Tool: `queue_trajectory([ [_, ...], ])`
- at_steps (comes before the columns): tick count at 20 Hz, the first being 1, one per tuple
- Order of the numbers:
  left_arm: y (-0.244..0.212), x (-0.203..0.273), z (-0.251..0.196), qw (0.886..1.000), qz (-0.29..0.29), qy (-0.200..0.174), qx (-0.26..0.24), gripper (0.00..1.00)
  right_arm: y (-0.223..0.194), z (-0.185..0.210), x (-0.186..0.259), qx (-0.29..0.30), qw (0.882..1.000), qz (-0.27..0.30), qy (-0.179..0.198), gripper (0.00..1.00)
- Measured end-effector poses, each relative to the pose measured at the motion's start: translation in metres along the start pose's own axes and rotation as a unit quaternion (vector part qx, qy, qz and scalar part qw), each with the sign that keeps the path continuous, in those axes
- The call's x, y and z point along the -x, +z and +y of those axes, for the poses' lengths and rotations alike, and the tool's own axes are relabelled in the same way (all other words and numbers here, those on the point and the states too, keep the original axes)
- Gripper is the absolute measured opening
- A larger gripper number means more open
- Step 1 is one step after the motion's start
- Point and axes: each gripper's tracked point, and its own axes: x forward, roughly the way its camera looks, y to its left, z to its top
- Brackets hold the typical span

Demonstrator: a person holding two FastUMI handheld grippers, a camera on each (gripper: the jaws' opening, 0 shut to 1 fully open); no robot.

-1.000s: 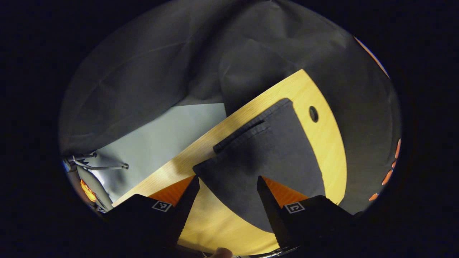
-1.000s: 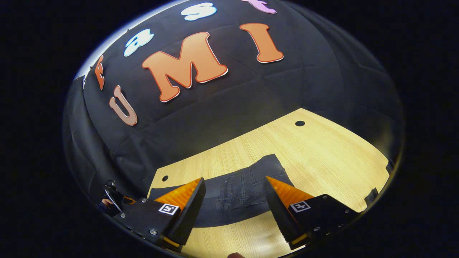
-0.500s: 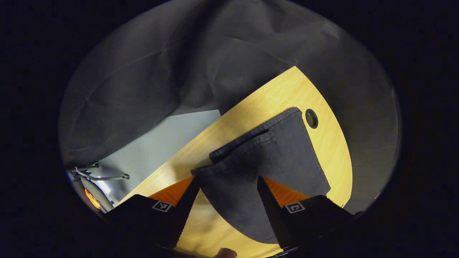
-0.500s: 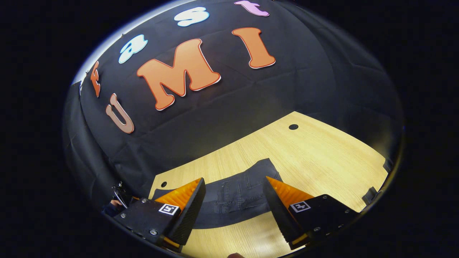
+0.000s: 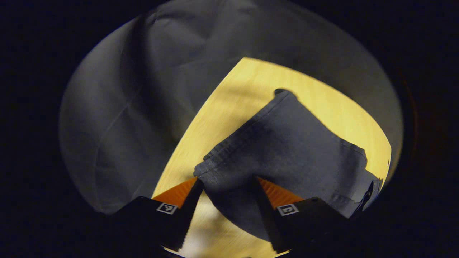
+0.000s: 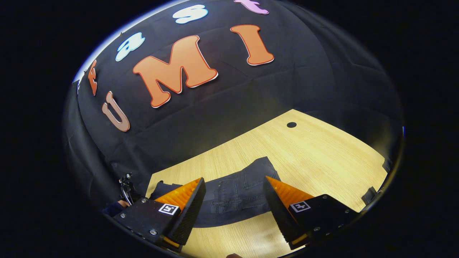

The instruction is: Grasp the waist and the cuffs of the jeans and fold them to make the two legs overlap; first hold the waist and fold one-third of the jeans toward the cuffs, then hold the cuffs and fold the remaining one-third in the same direction to finish folding.

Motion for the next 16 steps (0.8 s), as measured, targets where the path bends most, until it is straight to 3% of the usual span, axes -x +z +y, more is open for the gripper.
queue_trajectory([
  [2,0.001,-0.002,-0.009,0.998,-0.039,-0.044,-0.036,0.6,-0.001,-0.001,-0.003,0.004,1.0,0.005,0.0,0.97],
  [4,-0.002,-0.003,-0.011,0.994,-0.039,-0.073,-0.065,0.31,0.002,-0.003,-0.006,0.003,1.0,0.007,0.0,0.97],
  [5,0.004,0.007,-0.011,0.993,-0.043,-0.089,-0.067,0.29,0.003,-0.002,-0.008,0.0,1.0,0.009,0.0,0.97],
  [6,0.002,0.005,-0.007,0.993,-0.03,-0.097,-0.068,0.13,0.005,-0.001,-0.01,-0.002,1.0,0.006,0.004,0.97],
  [8,-0.003,0.009,-0.004,0.994,-0.023,-0.099,-0.051,0.07,0.007,-0.001,-0.01,0.001,1.0,0.005,0.007,0.97],
  [11,0.008,0.022,-0.008,0.992,-0.048,-0.114,-0.018,0.07,0.015,-0.005,-0.009,0.007,1.0,-0.004,0.0,0.97],
  [16,0.025,0.094,-0.002,0.98,-0.118,-0.158,0.02,0.07,0.027,-0.011,-0.005,0.006,1.0,-0.017,-0.004,0.97],
])
